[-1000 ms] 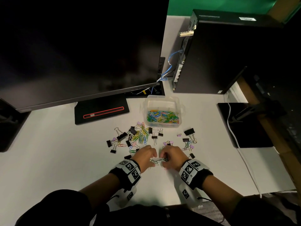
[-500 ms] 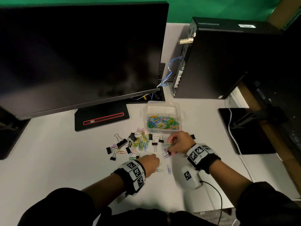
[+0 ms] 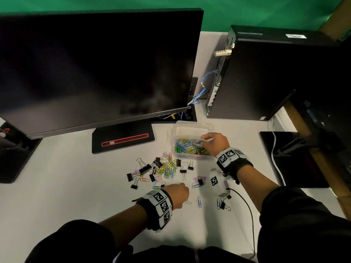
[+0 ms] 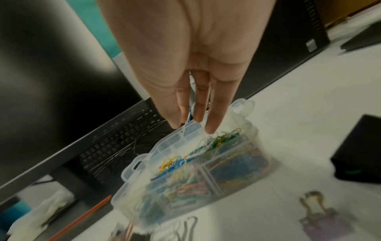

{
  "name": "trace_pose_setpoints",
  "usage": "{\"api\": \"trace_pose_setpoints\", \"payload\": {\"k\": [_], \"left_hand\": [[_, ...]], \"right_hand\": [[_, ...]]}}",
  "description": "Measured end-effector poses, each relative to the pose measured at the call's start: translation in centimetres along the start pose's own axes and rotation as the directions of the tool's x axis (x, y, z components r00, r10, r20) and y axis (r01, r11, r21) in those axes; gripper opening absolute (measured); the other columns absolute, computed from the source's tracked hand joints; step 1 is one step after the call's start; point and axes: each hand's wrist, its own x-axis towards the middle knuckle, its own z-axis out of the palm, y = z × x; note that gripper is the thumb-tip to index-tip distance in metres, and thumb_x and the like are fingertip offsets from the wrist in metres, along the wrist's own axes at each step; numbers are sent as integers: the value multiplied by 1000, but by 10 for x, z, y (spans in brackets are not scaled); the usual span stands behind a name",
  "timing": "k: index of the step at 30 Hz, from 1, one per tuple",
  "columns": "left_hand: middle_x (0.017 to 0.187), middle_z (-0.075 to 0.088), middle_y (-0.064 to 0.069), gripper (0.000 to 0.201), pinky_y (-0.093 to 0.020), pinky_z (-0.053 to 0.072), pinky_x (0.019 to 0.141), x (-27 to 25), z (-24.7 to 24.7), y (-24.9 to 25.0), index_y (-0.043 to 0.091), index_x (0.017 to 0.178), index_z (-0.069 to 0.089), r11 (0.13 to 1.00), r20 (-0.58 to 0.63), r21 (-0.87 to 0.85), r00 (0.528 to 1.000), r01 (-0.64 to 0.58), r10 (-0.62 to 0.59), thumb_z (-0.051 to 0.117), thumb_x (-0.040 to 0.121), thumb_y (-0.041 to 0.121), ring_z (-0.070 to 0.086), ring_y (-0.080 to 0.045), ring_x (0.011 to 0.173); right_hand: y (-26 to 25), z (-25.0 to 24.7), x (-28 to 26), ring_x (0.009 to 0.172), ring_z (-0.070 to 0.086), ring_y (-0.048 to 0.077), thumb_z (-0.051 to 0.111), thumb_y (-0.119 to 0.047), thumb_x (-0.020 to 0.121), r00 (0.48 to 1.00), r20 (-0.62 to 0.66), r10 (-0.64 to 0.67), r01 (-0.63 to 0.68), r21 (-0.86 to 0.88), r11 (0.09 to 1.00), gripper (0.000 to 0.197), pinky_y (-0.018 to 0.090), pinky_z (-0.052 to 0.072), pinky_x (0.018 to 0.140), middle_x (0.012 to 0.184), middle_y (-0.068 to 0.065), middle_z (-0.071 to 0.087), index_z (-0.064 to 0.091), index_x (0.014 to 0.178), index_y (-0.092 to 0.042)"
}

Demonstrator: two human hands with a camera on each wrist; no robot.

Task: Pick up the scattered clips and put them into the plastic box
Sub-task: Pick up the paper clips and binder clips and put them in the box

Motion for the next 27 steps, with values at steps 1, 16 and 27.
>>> {"api": "trace_pose_setpoints", "payload": {"k": [1, 16, 27], "left_hand": [[124, 46, -25, 34, -44, 47, 82, 0, -1, -1, -7, 120, 42, 1000, -5, -6, 1000, 5, -5, 45, 87, -2, 55, -41, 106], [110, 57, -16, 20, -32, 43, 82, 11, -32, -33, 1, 106, 54, 937, -339, -343, 939, -69, -56, 46, 89, 8, 57, -30, 99], [111, 59, -20, 25, -35, 45, 87, 57, -85, -48, 3, 113, 60, 834, -525, -551, 774, 10, -355, 44, 94, 9, 56, -35, 103]], "right_hand": [[1, 1, -4, 88, 58, 20, 66, -13, 80, 999, 7, -46, 47, -41, 998, 21, 24, 45, 83, 106, 6, 65, 68, 102, -12], [53, 42, -91, 98, 48, 21, 68, -15, 78, 909, 337, -244, 317, -182, 931, 28, 23, 33, 79, 93, -2, 43, 64, 106, -19], [58, 34, -88, 100, 54, 24, 59, -10, 82, 918, 333, -215, 280, -161, 946, 10, 27, 43, 82, 90, 3, 49, 68, 87, -12]]}}
